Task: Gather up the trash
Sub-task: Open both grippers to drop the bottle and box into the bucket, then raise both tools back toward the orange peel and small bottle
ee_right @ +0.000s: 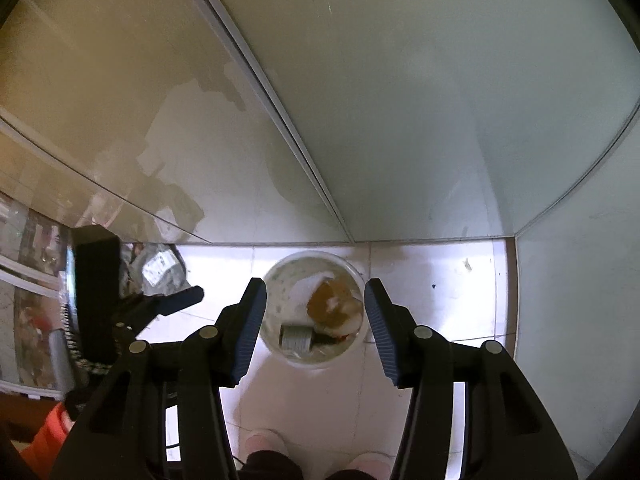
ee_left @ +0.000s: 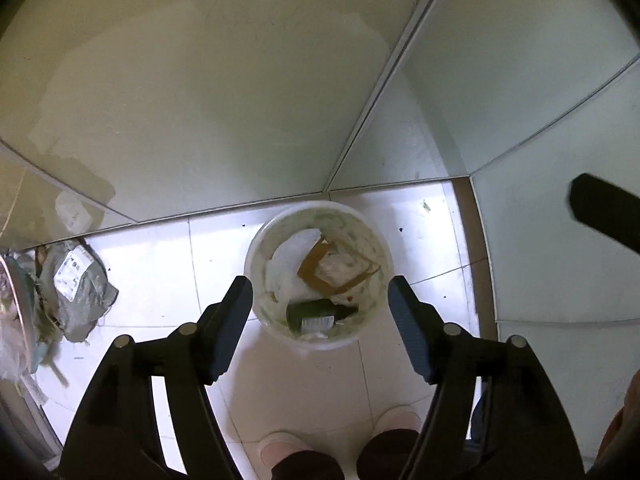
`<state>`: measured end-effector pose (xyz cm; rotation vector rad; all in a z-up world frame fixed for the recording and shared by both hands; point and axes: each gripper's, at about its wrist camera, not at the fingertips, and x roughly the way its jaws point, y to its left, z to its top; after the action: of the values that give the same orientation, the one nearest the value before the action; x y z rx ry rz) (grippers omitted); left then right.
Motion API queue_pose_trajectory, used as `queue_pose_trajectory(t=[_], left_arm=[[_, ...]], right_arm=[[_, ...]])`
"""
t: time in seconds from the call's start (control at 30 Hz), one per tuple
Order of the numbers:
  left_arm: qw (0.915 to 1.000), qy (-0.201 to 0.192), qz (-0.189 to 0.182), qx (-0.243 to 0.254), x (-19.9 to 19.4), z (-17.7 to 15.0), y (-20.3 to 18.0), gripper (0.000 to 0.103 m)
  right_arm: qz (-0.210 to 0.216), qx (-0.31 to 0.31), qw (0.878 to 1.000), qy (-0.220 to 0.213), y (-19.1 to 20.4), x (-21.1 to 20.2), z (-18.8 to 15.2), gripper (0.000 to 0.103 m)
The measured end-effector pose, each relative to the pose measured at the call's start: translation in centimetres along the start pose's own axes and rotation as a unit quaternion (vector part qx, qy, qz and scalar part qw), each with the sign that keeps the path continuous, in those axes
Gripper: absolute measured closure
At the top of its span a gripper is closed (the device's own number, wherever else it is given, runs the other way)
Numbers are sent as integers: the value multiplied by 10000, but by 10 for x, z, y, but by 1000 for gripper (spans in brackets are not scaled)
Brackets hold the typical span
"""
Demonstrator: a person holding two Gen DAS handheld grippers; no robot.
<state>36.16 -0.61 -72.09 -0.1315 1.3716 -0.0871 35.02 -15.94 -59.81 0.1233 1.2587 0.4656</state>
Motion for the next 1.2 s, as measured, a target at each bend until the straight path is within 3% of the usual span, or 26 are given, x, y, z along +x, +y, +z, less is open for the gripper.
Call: queue_pose_trajectory(t=[0.13, 0.3, 0.53, 0.73, 0.9, 1.0, 1.2], left_arm=[[9997, -51, 22, -253, -36, 1, 7, 34], [9983, -279, 67, -502, -124, 7, 13, 34], [9944, -867, 127, -597, -291, 23, 8, 34], [9864, -1555, 125, -527, -423, 31, 4, 34], [9739, -2240, 73, -344, -530, 32, 6, 34], [9608, -2766, 31, -193, -592, 29, 9, 34], [9393, -3424, 151, -176, -664, 31, 12, 34]], right_arm=[[-43, -15, 10000, -9, 12, -30, 8, 55], [-43, -37, 10000, -48, 40, -97, 27, 55], [-10, -110, 9994, -323, 87, -215, 53, 56], [-146, -253, 9952, -936, 140, -332, 70, 55], [-201, -380, 9871, -1539, 172, -408, 76, 55], [-295, -491, 9799, -1911, 197, -444, 80, 55], [-453, -618, 9624, -2607, 226, -489, 81, 50]])
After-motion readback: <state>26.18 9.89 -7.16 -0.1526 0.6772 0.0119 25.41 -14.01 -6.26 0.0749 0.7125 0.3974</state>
